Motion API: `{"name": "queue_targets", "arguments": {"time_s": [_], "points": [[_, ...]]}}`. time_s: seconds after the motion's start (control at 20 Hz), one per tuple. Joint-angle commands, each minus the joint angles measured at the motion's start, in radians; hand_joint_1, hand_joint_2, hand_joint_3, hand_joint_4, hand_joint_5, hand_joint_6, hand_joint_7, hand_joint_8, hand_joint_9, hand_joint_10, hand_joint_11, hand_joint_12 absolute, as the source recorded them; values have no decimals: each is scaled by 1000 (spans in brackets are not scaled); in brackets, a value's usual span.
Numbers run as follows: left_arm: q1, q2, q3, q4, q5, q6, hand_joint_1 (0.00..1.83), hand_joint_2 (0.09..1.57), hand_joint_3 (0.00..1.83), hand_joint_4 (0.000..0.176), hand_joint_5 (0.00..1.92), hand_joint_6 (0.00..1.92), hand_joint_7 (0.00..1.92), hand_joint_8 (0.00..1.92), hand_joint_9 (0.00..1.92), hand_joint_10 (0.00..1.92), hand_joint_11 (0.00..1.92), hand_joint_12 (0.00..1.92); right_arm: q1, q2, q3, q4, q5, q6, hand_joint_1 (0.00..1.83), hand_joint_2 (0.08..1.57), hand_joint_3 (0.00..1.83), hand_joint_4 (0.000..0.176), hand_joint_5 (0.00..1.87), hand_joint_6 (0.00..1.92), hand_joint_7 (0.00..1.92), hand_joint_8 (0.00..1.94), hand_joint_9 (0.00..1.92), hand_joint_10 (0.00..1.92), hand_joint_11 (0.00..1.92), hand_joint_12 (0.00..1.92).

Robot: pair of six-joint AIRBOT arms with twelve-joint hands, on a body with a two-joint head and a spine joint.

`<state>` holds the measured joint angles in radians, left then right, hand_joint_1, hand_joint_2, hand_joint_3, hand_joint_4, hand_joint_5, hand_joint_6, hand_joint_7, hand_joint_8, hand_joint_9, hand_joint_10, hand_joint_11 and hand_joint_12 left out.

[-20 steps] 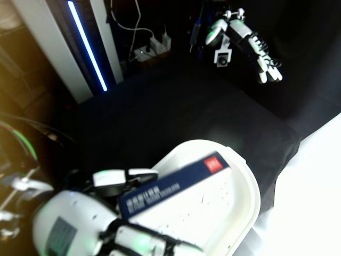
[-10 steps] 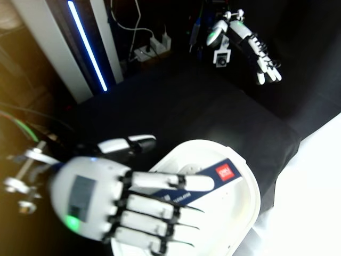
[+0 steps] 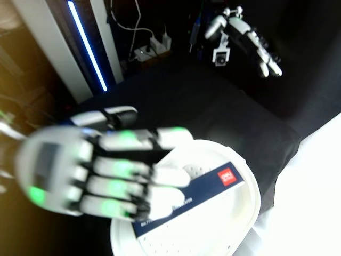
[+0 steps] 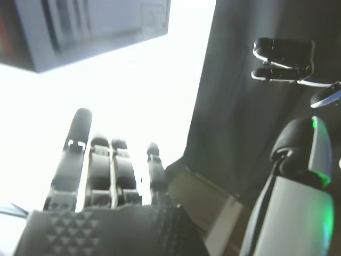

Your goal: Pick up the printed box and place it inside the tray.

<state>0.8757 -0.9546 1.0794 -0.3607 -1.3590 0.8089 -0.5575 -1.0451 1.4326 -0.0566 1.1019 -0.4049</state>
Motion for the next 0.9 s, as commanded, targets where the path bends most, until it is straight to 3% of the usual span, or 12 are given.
{"name": "queue_targets", "arguments": {"time_s": [0.0,0.1,0.4,0.6,0.85], "points": [[-5,22,-3,-2,-153,11,25,921,0,176,0,0,121,6,0,0,0,0,15,13,-7,29,140,-3,781,653,0,167,0,0,0,0,0,0,0,120],[-5,42,-16,3,-163,25,79,912,0,176,0,0,101,1,0,0,0,0,15,25,-22,25,163,-4,791,602,0,176,0,0,0,0,0,0,0,4],[-5,79,-54,35,-209,60,161,913,0,176,56,13,126,7,5,2,0,0,-21,59,-101,10,274,-35,774,606,0,176,0,0,0,0,0,0,2,1],[-6,82,-59,49,-210,69,175,910,0,176,33,2,28,0,0,0,0,0,-69,64,-125,23,328,-35,788,646,6,176,0,0,0,0,0,0,15,7],[-28,87,-55,68,-189,76,240,879,0,176,50,5,137,12,7,1,0,0,-123,63,-138,62,363,-35,798,598,0,176,0,0,0,0,0,0,0,0]]}}
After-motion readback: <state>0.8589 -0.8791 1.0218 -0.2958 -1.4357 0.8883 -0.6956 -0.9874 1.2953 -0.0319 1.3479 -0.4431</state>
